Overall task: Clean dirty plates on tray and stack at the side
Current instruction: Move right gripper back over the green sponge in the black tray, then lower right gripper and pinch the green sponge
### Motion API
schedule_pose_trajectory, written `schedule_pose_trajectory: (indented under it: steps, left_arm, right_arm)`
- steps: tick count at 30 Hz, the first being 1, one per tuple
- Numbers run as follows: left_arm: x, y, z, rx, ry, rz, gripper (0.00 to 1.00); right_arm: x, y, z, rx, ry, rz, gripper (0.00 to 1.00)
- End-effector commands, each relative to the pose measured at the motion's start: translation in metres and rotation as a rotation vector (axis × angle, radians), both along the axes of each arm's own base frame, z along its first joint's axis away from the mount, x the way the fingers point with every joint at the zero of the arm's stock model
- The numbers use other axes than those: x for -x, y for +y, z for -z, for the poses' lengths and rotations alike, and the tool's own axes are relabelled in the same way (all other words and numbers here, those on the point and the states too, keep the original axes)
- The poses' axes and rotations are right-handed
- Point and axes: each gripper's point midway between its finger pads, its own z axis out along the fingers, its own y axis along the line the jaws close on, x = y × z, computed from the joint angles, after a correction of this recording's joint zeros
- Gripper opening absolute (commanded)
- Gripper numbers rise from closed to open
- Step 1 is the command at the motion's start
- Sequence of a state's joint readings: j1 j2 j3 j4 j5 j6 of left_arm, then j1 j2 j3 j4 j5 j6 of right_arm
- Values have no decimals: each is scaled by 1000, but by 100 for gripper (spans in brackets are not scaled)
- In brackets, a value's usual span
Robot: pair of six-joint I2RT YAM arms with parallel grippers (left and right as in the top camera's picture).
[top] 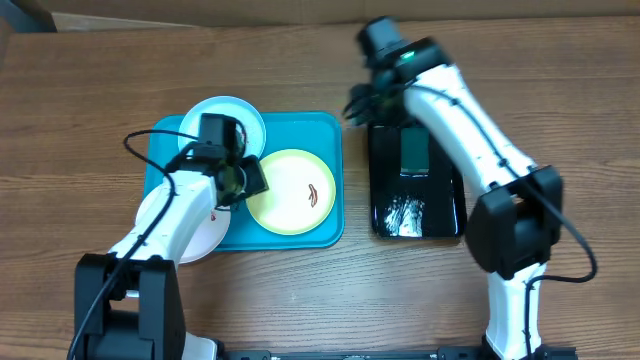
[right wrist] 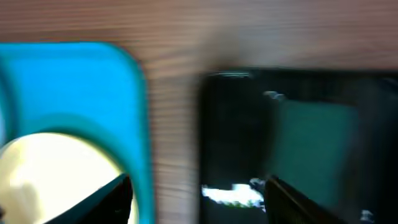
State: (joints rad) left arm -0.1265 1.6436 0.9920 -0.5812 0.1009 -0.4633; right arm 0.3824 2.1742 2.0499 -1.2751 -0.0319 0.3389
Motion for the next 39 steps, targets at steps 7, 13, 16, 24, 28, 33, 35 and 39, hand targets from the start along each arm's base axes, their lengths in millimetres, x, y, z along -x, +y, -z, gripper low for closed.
schedule_pose_trajectory:
  steps: [7, 13, 16, 24, 28, 33, 35, 39]
  left_arm:
    - [0, -9, -2, -85, -3, 58, 61]
    - [1, -8, -1, -87, 3, 58, 61]
    - [1, -8, -1, -87, 3, 58, 61]
    - [1, -8, -1, -86, 2, 58, 61]
    - [0, -9, -1, -86, -2, 58, 61]
    - [-1, -9, -2, -85, -6, 58, 61]
    - [-1, -9, -2, -85, -6, 58, 61]
    - [-1, -9, -2, -85, -7, 58, 61]
  right_arm:
    - [21, -82, -11, 27, 150, 112, 75]
    - [29, -82, -5, 37, 184, 107, 76]
    - [31, -75, 3, 47, 189, 92, 76]
    - [25, -80, 40, 139, 146, 103, 77]
    - [18, -78, 62, 128, 110, 102, 73]
    - [12, -77, 84, 117, 74, 101, 71]
    - [11, -77, 87, 114, 67, 102, 70]
    - [12, -77, 94, 113, 62, 102, 62]
